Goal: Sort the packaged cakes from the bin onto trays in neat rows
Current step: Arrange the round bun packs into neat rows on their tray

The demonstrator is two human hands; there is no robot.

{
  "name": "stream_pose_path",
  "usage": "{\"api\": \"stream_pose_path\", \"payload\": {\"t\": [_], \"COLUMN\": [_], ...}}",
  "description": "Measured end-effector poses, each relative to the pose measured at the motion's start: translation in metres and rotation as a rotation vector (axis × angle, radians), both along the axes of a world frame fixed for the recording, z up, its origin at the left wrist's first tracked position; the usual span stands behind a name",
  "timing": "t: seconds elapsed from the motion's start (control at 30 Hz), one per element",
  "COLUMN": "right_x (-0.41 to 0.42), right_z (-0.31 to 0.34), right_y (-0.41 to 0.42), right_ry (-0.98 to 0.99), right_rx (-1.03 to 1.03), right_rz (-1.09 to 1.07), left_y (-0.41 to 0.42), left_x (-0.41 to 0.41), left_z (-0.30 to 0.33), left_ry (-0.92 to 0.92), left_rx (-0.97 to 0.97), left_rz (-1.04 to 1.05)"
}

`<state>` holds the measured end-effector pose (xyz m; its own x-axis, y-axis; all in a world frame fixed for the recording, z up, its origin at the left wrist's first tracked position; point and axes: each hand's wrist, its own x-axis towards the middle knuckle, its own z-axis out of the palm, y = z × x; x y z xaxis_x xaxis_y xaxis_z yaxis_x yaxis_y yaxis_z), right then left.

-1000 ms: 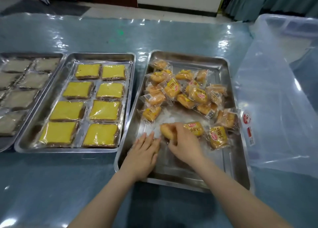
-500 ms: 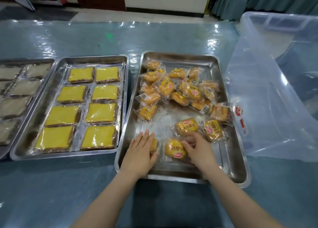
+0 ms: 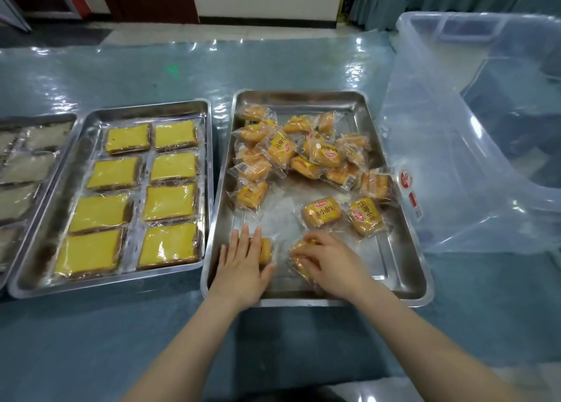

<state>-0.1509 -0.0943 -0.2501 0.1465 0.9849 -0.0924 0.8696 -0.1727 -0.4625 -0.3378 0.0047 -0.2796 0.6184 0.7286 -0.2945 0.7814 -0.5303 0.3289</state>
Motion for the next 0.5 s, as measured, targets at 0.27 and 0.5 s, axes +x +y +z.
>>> {"api": "stream_pose_path", "payload": {"t": [0.27,0.5], "right_x": [-0.017,-0.028], "right_z": [-0.006,0.002], "right_y": [-0.021,-0.026], "right_ry": [-0.039,0.046], "right_rx": [-0.01,-0.076], "right_rz": [-0.22,-0.433], "left_y": [-0.006,0.002], "left_x": [-0.003,-0.011], "left_z": [0.01,0.004], "left_ry": [-0.101,0.025], "left_rx": [0.154,0.031], "left_rz": [-0.154,-0.252]}}
